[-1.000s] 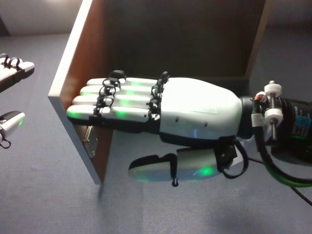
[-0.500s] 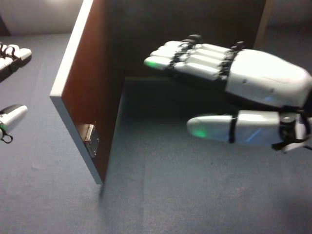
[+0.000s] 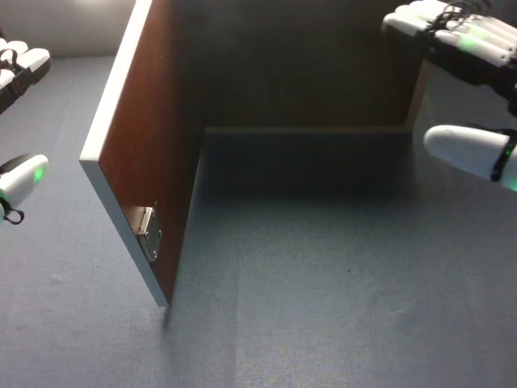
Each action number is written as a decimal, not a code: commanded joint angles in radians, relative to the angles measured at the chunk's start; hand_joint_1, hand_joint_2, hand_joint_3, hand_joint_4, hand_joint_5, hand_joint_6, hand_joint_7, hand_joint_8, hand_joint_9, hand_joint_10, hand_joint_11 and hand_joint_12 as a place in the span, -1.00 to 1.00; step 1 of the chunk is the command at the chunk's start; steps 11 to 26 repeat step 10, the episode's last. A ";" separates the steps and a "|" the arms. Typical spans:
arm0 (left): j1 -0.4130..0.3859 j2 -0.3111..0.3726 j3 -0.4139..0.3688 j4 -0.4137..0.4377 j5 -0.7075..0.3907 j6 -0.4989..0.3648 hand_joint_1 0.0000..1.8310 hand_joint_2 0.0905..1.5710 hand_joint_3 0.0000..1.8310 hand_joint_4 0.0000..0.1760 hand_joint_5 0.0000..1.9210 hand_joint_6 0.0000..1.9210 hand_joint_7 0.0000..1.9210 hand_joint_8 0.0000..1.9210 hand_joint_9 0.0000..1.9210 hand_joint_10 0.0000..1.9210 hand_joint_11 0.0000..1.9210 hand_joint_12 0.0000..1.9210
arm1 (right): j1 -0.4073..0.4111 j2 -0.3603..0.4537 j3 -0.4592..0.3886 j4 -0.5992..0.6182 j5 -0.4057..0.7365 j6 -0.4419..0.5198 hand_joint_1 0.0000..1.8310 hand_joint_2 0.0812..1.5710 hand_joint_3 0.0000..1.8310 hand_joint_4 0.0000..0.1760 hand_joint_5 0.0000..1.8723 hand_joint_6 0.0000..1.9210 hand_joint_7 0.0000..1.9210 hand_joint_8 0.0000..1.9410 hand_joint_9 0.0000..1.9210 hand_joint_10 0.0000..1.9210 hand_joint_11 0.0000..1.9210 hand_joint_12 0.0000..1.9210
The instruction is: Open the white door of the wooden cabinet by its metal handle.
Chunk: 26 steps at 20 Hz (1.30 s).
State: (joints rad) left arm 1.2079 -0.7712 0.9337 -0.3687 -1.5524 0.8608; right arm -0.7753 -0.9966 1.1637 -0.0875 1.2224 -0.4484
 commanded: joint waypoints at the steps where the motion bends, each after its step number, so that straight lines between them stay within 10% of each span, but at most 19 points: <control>1: -0.005 0.001 -0.004 0.001 -0.147 -0.008 -0.63 0.92 -1.00 -1.00 -0.87 -1.00 -0.90 -1.00 -0.92 -1.00 -1.00 -0.74 | -0.006 0.013 -0.003 0.057 0.163 0.000 -0.57 0.87 -1.00 -1.00 -0.86 -0.99 -0.89 -0.99 -0.94 -0.99 -0.98 -0.99; 9: -0.014 -0.003 -0.009 0.040 -0.180 -0.036 -0.67 0.96 -1.00 -1.00 -0.90 -0.99 -0.93 -0.99 -1.00 -1.00 -1.00 -1.00 | -0.098 0.038 -0.029 0.144 0.279 0.000 -0.34 0.91 -1.00 -1.00 -0.76 -1.00 -0.75 -1.00 -0.79 -0.99 -1.00 -0.60; 26: -0.014 -0.004 -0.009 0.042 -0.180 -0.041 -0.63 0.97 -1.00 -1.00 -0.89 -0.99 -0.95 -1.00 -1.00 -1.00 -1.00 -1.00 | -0.111 0.042 -0.035 0.155 0.298 0.000 -0.37 0.90 -1.00 -1.00 -0.77 -1.00 -0.77 -1.00 -0.80 -1.00 -1.00 -0.61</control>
